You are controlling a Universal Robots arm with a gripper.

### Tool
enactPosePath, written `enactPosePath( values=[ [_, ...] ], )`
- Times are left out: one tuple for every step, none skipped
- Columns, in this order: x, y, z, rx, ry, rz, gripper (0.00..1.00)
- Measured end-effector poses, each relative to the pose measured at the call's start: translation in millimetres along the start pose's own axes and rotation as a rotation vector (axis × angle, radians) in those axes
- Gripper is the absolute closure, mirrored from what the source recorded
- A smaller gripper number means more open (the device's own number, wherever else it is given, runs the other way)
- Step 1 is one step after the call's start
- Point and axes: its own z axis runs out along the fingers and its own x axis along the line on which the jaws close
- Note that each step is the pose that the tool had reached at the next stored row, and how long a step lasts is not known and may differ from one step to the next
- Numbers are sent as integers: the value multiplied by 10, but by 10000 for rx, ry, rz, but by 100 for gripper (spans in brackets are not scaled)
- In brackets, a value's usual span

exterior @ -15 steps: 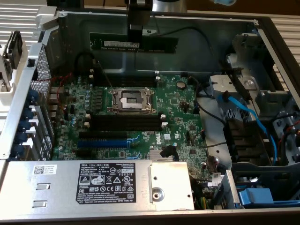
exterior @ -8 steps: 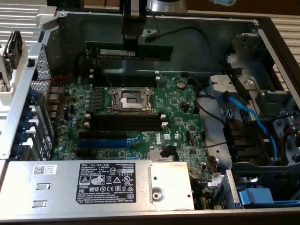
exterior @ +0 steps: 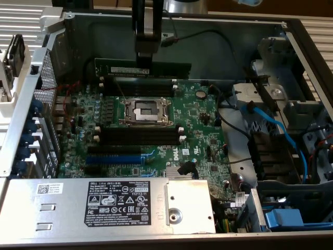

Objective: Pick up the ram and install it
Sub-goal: 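Insert the ram into the slot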

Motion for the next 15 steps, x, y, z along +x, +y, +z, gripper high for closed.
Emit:
enactPosePath(
  values=[
    [1,-1,20,1,-1,0,88],
    [1,-1,37,1,-1,0,88],
    [2,-1,55,1,-1,0,88],
    [2,5,68,0,0,0,88],
    [5,10,69,-1,1,0,88],
    [12,17,72,0,0,0,88],
    [14,20,85,1,-1,0,88],
    [15,24,104,0,-3,-7,88],
    [15,27,121,0,-10,-40,88],
    [16,28,139,0,-19,-86,88],
    [16,31,155,-1,-32,-138,88],
    [16,32,173,-2,-38,-186,88],
    [-6,32,211,-3,-37,-258,88],
    [-16,32,230,-3,-37,-289,88],
    [-16,31,249,0,-40,-301,88]
  ],
)
